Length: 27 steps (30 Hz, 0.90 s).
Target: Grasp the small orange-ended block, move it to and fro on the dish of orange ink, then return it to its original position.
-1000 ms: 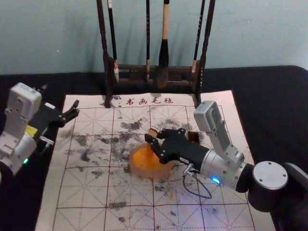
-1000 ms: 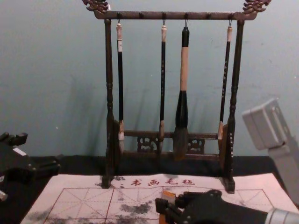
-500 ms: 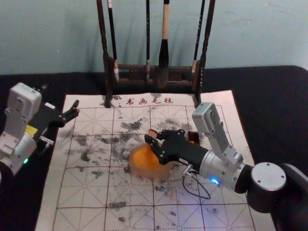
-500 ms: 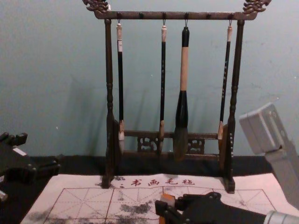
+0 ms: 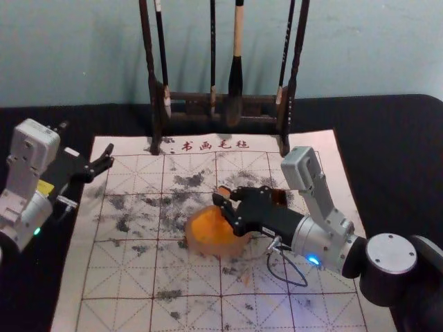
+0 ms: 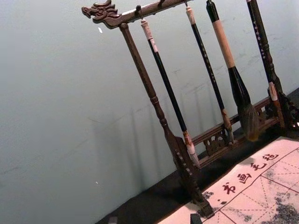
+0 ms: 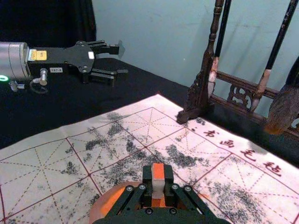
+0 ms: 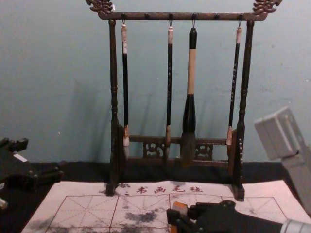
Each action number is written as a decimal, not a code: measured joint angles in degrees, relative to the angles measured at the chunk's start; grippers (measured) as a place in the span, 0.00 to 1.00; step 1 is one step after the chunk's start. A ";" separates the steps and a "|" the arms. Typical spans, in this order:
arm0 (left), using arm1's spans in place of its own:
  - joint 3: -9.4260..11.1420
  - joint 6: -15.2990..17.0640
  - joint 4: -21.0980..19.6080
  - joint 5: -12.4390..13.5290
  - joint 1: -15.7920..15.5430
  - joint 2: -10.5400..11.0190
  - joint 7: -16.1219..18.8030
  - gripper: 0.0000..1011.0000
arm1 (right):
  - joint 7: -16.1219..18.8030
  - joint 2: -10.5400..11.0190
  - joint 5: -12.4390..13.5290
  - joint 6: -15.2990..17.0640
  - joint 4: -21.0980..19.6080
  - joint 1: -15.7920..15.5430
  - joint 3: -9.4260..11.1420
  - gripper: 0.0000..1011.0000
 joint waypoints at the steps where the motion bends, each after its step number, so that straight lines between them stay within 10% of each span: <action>1: 0.00 0.00 0.00 0.00 0.00 0.00 0.00 0.99 | 0.01 0.07 0.03 0.05 -0.08 -0.06 0.03 0.13; 27: 0.00 0.00 0.00 0.00 0.00 0.00 0.00 0.99 | 0.93 2.49 1.74 1.44 -3.92 -2.76 0.36 0.13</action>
